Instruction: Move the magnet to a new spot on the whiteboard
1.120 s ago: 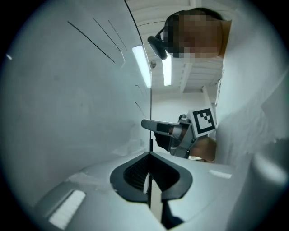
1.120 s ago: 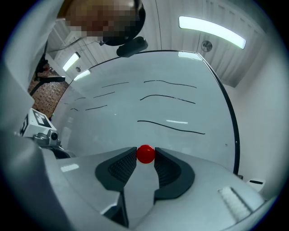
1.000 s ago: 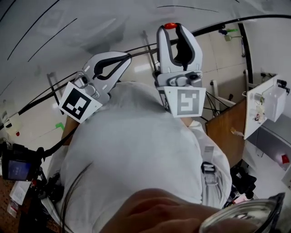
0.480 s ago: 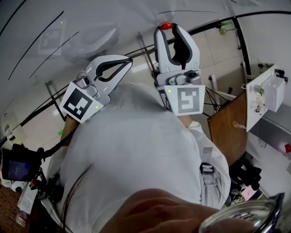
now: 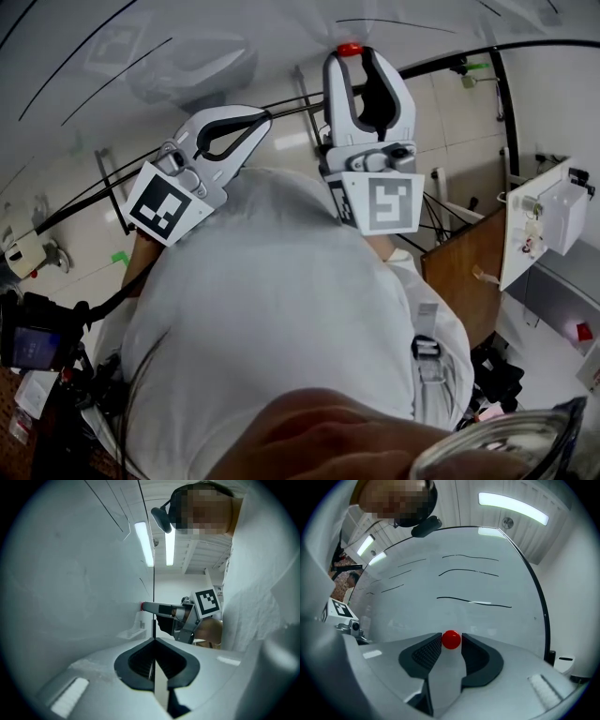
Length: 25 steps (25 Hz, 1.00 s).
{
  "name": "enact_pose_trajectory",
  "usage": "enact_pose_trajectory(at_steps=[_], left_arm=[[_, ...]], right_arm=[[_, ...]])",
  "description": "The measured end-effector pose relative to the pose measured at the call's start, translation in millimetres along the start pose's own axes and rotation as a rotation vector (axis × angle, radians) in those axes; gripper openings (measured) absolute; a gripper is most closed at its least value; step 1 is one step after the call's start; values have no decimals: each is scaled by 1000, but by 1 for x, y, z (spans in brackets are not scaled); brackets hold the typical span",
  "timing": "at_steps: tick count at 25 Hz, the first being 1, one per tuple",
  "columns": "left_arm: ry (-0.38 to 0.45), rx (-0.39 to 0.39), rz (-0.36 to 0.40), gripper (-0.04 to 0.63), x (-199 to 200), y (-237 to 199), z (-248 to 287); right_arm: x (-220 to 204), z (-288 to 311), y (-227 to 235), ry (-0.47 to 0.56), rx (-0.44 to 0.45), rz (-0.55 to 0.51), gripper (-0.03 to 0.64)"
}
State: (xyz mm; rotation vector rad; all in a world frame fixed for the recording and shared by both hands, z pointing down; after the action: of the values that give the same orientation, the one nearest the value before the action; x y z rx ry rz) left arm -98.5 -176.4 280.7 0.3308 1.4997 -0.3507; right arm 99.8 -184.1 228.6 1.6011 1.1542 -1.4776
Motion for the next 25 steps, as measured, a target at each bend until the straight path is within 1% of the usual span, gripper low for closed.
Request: enact_pose_trajectory(at_steps=[4,7,9,11,12,14,15,18,21,25], left_arm=[[-17,88,-28,6,-6,-9,-9],[-39,203,-61,6,-15,-4,-16],[-39,298,-114,6,-22,23,-15],[-6,394,-190,6,-28,57,-14],[3,443,-214,6,-30,71,-16],[-23,524,-215,6,-34,88,-24],[-41,547,-209,6,-36,90,-29],[-49,567,-223,6,-39,89,-45],[-29,584,-216,6,-32,114,-49],[-23,527,-175,6,-24,147,-52]], right_arm=[[-10,7,-2,-19,21,21,126],[-18,-2,0,-44,54,48,126],[-20,-28,12,-66,100,61,126],[-28,-59,29,-89,149,80,126],[-32,-69,35,-99,176,89,124],[-43,-77,41,-112,219,114,124],[-47,-74,41,-118,230,131,124],[-46,-70,33,-119,222,203,124],[-36,-96,32,-99,228,216,124],[-28,-132,23,-105,213,202,124]])
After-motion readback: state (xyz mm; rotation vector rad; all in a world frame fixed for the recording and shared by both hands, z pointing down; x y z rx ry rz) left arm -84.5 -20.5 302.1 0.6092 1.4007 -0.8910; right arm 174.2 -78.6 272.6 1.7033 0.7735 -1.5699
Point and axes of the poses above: the fingertips, and each gripper's own axes: z forward along the fingers, y to its right, x out of its top, the point moved 10 cm from there along -z, backward along the fingers, and after that the axes turned 1 degree about x, right-handed, at the moved point
